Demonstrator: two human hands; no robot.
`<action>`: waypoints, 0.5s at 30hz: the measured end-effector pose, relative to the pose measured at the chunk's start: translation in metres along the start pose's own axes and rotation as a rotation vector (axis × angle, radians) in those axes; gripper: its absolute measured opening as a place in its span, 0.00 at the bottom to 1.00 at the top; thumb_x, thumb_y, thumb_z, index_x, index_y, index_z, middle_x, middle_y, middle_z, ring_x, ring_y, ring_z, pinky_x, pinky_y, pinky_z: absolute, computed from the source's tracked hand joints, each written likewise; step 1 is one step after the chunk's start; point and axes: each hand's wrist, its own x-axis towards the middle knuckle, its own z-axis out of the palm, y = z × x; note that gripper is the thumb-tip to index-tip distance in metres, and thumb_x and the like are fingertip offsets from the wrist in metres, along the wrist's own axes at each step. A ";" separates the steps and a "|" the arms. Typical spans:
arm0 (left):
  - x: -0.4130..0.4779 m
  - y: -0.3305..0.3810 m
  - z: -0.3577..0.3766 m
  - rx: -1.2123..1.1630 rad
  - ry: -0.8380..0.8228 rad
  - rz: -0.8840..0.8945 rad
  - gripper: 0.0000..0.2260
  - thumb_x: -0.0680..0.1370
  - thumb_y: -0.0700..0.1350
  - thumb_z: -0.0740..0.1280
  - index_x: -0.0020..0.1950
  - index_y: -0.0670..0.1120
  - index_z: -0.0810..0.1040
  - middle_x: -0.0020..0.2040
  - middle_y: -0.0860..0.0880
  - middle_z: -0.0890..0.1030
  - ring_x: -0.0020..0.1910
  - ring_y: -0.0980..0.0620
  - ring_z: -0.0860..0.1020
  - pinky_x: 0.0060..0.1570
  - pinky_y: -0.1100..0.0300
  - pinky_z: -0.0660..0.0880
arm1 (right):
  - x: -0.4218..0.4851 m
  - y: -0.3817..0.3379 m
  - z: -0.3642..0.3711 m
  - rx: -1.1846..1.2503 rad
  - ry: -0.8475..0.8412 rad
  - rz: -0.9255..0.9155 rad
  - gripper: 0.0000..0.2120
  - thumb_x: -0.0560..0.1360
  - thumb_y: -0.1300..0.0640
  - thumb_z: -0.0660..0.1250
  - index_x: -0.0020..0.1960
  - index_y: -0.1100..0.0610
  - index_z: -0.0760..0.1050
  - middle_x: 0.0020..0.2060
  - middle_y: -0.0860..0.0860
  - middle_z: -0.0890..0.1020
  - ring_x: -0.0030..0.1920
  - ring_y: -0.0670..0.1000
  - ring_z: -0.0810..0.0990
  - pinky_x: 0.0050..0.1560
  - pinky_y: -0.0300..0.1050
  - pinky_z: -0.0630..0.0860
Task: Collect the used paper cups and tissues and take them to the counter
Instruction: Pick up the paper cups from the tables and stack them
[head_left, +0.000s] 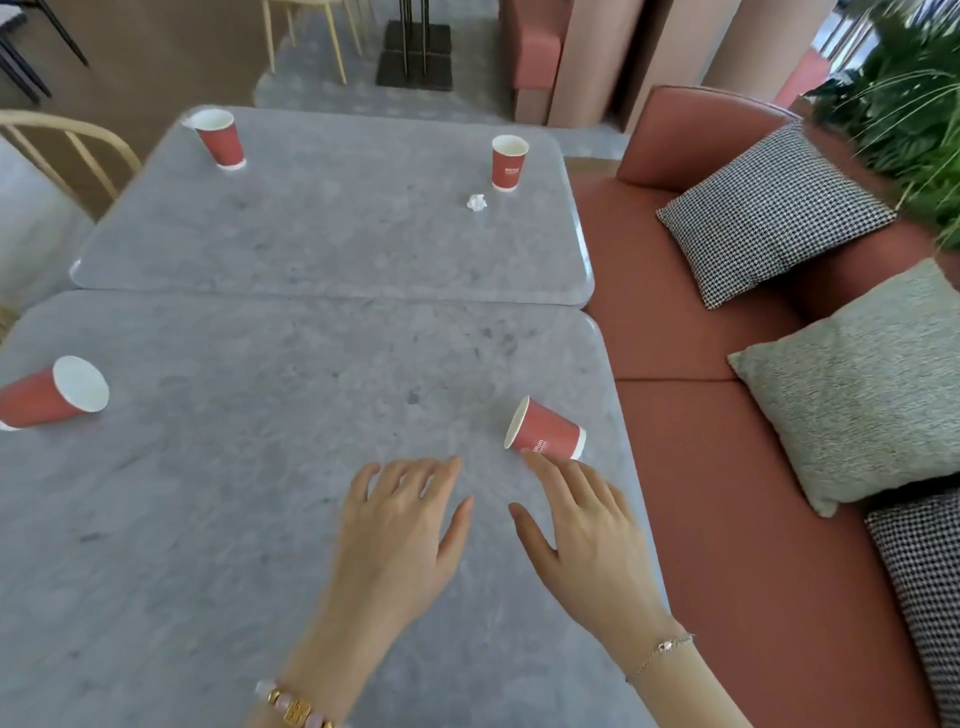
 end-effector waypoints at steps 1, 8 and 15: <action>0.001 0.000 0.002 0.003 -0.004 -0.007 0.19 0.75 0.52 0.56 0.54 0.44 0.81 0.45 0.49 0.84 0.44 0.46 0.82 0.49 0.48 0.76 | 0.002 0.003 0.003 -0.002 -0.003 -0.004 0.20 0.76 0.47 0.62 0.62 0.56 0.76 0.55 0.49 0.82 0.54 0.52 0.81 0.54 0.47 0.76; 0.006 -0.003 0.007 0.003 -0.014 -0.048 0.18 0.74 0.51 0.58 0.53 0.45 0.82 0.43 0.50 0.84 0.42 0.47 0.82 0.48 0.49 0.77 | 0.028 0.043 0.037 -0.016 -0.037 0.029 0.20 0.71 0.53 0.73 0.60 0.59 0.76 0.51 0.52 0.82 0.50 0.57 0.82 0.46 0.51 0.77; 0.006 -0.007 0.004 -0.005 -0.062 -0.087 0.18 0.75 0.51 0.57 0.53 0.44 0.82 0.44 0.49 0.84 0.43 0.47 0.82 0.50 0.48 0.77 | 0.060 0.084 0.069 -0.045 -0.214 0.127 0.34 0.73 0.41 0.66 0.72 0.56 0.63 0.67 0.50 0.71 0.67 0.52 0.70 0.61 0.49 0.71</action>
